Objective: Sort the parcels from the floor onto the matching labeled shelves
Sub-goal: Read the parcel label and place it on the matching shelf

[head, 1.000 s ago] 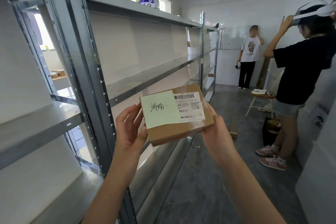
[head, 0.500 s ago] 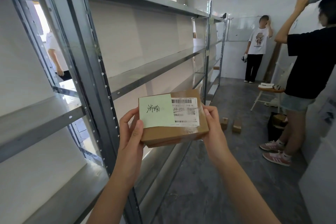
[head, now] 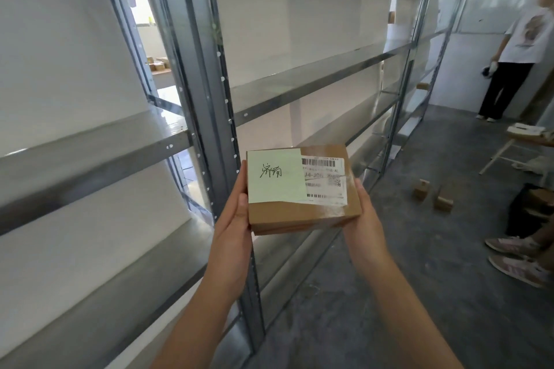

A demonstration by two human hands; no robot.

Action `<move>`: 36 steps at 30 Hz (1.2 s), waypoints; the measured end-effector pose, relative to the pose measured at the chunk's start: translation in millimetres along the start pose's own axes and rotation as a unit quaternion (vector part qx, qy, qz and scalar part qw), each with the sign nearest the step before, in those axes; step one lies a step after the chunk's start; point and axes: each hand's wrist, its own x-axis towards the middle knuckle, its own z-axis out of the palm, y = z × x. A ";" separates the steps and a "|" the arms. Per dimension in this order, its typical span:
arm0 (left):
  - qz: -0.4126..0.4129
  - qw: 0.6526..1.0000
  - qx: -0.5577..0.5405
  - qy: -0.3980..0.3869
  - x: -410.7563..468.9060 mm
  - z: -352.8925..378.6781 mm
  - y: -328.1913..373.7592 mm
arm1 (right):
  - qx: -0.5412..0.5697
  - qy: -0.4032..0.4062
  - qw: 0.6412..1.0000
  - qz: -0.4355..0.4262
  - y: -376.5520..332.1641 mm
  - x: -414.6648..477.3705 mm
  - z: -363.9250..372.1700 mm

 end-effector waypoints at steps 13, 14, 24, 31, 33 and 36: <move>0.076 0.987 0.039 0.136 -32.0 -74.0 49.8 | -0.034 -0.114 0.993 0.014 -2.2 -29.1 99.1; 0.083 0.986 0.045 0.140 -38.1 -80.0 56.0 | -0.037 -0.130 0.991 0.010 -2.4 -34.6 107.5; 0.104 0.967 0.032 0.229 -131.4 -158.8 114.7 | -0.059 -0.267 0.962 0.017 7.2 -125.3 195.5; 0.125 0.931 0.067 0.336 -245.1 -229.9 171.7 | -0.017 -0.401 0.915 0.035 36.5 -231.8 282.0; 0.134 0.918 0.091 0.362 -283.6 -252.2 185.9 | -0.005 -0.447 0.893 0.045 45.5 -265.2 306.3; 0.145 0.897 0.109 0.403 -340.4 -277.7 209.6 | 0.008 -0.498 0.865 0.060 58.3 -316.9 339.4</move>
